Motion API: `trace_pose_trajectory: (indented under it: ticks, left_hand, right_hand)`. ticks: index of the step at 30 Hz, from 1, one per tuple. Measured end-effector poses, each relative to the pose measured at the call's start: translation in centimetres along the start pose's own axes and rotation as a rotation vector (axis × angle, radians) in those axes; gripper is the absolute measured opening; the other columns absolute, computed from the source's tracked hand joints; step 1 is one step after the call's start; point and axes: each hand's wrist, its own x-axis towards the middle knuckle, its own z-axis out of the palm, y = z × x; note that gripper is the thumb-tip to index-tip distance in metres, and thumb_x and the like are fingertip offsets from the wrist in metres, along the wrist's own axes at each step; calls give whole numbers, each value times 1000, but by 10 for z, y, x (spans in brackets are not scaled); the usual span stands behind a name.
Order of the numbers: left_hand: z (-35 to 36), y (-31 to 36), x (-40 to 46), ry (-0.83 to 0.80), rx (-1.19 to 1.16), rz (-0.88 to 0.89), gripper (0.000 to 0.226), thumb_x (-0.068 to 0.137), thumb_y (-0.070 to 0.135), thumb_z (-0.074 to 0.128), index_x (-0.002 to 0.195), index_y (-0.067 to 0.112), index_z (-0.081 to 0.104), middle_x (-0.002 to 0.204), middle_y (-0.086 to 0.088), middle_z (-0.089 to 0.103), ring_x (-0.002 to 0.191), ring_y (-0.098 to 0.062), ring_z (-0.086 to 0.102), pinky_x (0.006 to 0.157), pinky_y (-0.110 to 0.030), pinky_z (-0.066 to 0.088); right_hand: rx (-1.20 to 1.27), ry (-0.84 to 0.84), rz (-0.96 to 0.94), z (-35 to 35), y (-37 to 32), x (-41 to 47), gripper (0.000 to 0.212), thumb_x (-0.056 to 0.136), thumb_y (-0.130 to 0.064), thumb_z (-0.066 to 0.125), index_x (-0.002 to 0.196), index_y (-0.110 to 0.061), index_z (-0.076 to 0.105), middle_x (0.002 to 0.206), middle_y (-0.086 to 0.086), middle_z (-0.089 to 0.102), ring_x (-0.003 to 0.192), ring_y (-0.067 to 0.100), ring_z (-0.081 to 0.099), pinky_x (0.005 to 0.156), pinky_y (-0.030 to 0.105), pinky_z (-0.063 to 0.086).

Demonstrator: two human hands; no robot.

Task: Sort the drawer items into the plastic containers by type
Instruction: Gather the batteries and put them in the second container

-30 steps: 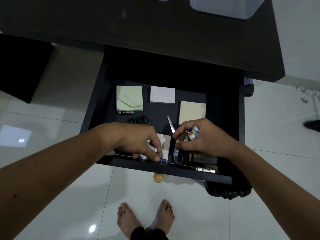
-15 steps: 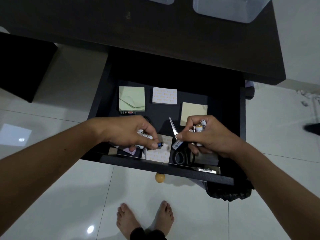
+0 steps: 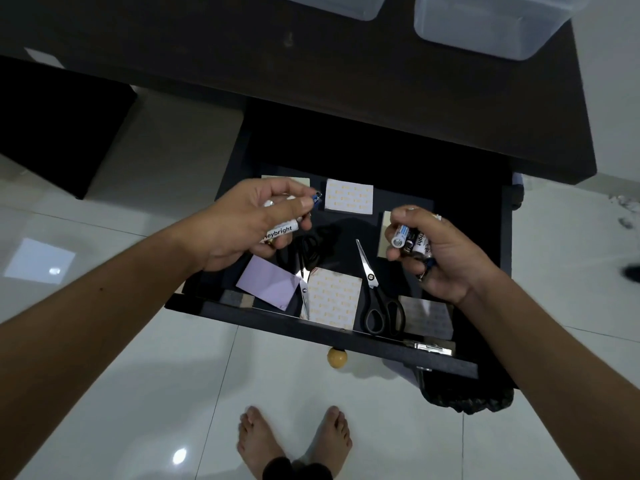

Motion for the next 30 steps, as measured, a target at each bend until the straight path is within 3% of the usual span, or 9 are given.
trace_pose_trajectory:
  ticks: [3,7,10,16,19,21,26,28,30]
  left_hand:
    - [-2,1,-3,-16,-2,21,28,101,27,64,126,37,73,86,1,66,58,-10,49,40,-17,33]
    - [-3,2,-6,-21,-106,19,27,100,30,62,123,32,75,84,2,64,58,-9,48,40,-16,32]
    - [-8,3,-8,-18,-177,22,29,92,35,65,119,27,75,86,0,61,57,-9,48,39,-16,32]
    - [-9,1,-13,-3,-114,26,23,87,30,71,109,23,76,83,-3,63,56,-12,52,38,-18,33]
    - [-6,-3,-12,36,-62,41,18,94,25,70,111,22,75,82,-1,65,56,-11,53,40,-19,36]
    - [-6,-4,-11,61,-48,43,16,99,20,67,112,22,75,83,-1,66,55,-10,54,40,-19,36]
    - [-5,-6,-11,91,-58,52,18,101,18,66,116,20,73,85,-2,67,56,-11,55,40,-19,37]
    - [-5,-7,-11,105,-85,55,20,100,18,66,119,18,72,86,-3,66,56,-11,54,40,-20,36]
    - [-5,-7,-11,109,-130,65,24,97,24,67,120,18,72,90,-4,65,57,-11,54,40,-20,35]
  right_hand:
    - [84,19,55,2,0,3,20,78,-32,72,82,-14,65,67,1,65,74,21,79,35,15,46]
    - [112,12,60,3,-1,7,24,80,-35,73,79,-13,65,70,3,67,66,19,78,36,15,50]
    - [44,-30,23,5,-2,11,19,80,-28,75,81,-14,63,74,5,69,70,20,78,38,15,49]
    - [-459,-125,-95,14,7,27,9,90,-15,79,96,-9,76,71,8,69,54,25,69,35,21,39]
    - [-836,-152,-146,23,18,37,9,91,-17,80,99,-19,79,68,8,75,57,31,74,38,27,47]
    - [-1005,-133,-171,28,24,42,14,89,-19,81,102,-25,79,70,7,76,55,25,75,40,30,52]
    - [-1134,-134,-276,33,27,52,27,83,-23,87,108,-31,80,96,-9,76,54,5,70,47,25,56]
    - [-1155,-161,-291,35,26,55,23,83,-24,87,104,-32,81,93,-8,78,59,8,72,53,29,57]
    - [-1163,-192,-298,37,27,56,12,86,-21,85,96,-26,81,81,-3,77,57,10,72,52,22,53]
